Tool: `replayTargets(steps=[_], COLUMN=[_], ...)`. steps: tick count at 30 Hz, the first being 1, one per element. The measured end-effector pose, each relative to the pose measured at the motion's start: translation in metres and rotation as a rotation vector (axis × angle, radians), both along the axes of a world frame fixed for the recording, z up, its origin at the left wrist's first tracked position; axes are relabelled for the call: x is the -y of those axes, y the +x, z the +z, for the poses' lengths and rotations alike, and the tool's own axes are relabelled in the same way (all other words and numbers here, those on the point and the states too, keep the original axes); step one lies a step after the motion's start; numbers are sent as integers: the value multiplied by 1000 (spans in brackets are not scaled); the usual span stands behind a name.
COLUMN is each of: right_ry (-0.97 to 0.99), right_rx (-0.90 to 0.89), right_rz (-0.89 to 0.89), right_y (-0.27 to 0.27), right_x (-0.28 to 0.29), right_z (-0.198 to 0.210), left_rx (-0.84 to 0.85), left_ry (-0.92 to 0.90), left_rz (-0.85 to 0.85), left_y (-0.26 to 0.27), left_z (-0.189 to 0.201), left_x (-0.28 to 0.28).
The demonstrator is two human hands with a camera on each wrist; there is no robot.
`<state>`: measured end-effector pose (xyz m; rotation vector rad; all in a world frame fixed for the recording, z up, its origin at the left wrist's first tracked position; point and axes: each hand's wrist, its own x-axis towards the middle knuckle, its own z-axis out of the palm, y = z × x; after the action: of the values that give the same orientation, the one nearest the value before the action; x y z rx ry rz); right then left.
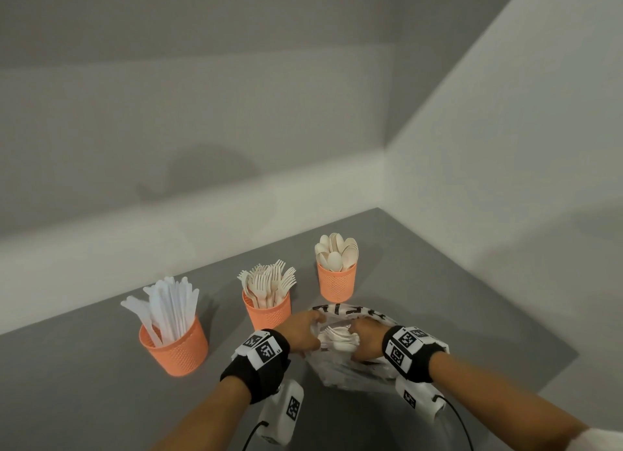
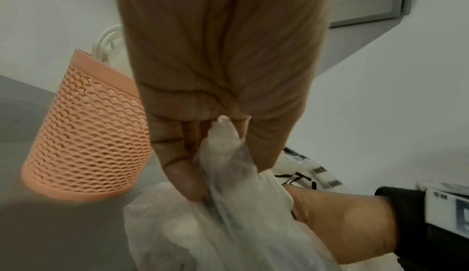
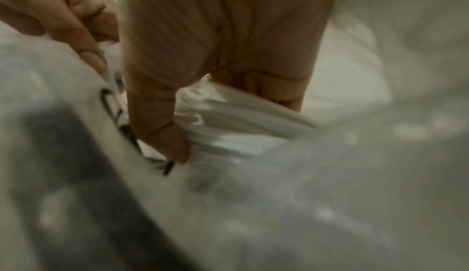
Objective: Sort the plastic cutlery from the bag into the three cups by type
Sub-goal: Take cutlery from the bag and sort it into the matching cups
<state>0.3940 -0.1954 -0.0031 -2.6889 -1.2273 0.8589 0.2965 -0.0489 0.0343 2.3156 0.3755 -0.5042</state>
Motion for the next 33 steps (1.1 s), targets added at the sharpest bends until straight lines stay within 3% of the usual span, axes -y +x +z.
replayTargets(steps=[4, 17, 22, 29, 33], right_ry=[139, 235, 501, 980, 1179], right_rx=[-190, -314, -499, -750, -765], right_rz=[-117, -215, -218, -474, -545], right_y=[4, 8, 4, 6, -4], right_x=[6, 12, 1, -35, -64], right_z=[12, 29, 56, 101, 110], left_rx=[21, 93, 104, 205, 360], left_ry=[31, 66, 47, -244, -421], left_rz=[-33, 5, 1, 120, 370], left_y=[2, 5, 3, -6, -16], left_z=[1, 4, 2, 10, 18], left_x=[-2, 3, 4, -3, -12])
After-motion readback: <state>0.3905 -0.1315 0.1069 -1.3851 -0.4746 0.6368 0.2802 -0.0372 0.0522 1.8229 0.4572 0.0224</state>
